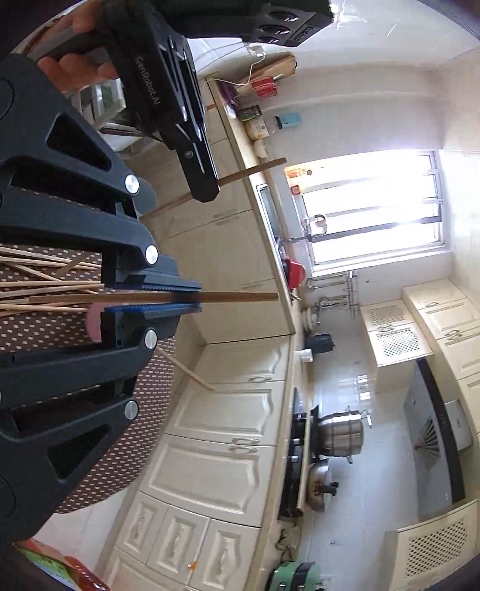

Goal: Organize utensils
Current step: 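Carry both chopsticks over the pink cup while the left gripper opens to drop its chopstick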

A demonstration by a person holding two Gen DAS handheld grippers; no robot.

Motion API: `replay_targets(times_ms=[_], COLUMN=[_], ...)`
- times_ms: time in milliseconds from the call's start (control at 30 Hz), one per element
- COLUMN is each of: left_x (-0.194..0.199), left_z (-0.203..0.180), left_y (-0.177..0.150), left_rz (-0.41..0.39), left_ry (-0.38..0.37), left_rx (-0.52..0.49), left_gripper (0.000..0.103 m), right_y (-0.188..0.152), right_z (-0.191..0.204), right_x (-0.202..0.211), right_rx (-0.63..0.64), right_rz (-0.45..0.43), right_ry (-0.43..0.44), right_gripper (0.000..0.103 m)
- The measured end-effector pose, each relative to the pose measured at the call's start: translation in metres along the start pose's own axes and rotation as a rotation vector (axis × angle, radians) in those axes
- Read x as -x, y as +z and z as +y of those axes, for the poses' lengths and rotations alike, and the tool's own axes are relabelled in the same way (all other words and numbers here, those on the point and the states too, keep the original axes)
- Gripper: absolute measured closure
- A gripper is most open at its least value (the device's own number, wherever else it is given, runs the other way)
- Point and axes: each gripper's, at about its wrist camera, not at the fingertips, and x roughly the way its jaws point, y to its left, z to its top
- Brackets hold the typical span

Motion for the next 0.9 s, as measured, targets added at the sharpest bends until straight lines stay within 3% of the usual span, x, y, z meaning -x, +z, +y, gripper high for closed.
replay_targets(times_ms=[433,633,900], left_x=[-0.028,-0.052,-0.076], left_z=[0.017,0.026,0.031], left_y=[0.049,0.048,0.033], left_rz=[-0.115,-0.111,-0.06], left_ry=[0.027,0.035,0.029], left_rx=[0.078,0.097,0.087], left_gripper=[0.097,0.097,0.097], right_y=[0.03,0.032,0.022], right_z=[0.001,-0.001,-0.002], right_x=[-0.034,-0.052,-0.07], right_rx=[0.022,0.015,0.028], right_rz=[-0.163,-0.206,-0.176], right_ry=[-0.025,-0.027,-0.034], right_gripper=[0.097,0.097,0.097])
